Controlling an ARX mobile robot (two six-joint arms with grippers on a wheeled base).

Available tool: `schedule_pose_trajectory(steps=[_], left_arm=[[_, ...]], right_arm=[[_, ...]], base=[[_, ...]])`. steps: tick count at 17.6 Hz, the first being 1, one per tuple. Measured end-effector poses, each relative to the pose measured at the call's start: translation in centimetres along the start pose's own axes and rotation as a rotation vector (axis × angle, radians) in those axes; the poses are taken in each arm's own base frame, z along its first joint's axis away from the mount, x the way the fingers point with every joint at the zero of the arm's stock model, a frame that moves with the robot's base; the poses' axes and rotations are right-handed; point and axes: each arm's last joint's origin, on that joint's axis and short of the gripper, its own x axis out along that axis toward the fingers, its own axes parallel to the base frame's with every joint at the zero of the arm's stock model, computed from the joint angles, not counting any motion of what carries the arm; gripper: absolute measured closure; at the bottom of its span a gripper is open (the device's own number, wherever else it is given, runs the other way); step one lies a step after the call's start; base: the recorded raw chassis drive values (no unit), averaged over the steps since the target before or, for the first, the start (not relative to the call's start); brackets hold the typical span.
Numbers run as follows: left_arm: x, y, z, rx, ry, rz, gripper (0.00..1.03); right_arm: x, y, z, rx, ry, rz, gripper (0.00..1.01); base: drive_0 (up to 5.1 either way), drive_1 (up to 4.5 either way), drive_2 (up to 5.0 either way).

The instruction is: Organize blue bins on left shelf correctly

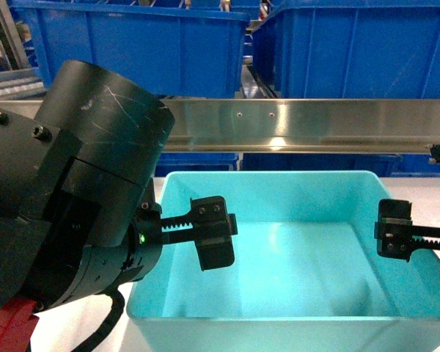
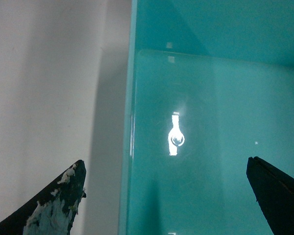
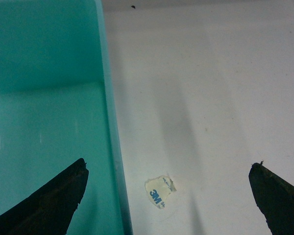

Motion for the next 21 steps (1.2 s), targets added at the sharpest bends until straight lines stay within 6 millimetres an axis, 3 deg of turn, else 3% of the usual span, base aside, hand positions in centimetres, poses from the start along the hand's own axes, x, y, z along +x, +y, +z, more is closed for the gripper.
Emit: schedule_pose_trajectory(steps=[9, 21], left_arm=[[0.9, 0.0, -1.0, -0.032, 0.064, 0.005, 0.05], [1.4, 0.2, -2.1, -0.024, 0.106, 0.068, 0.05]], right_arm=[[1.0, 0.0, -1.1, -0.028, 0.027, -0.031, 0.03], [0.6, -0.3, -2.2, -0.053, 0.018, -0.031, 0.03]], base=[[0.0, 0.00, 0.0], [0.0, 0.00, 0.0]])
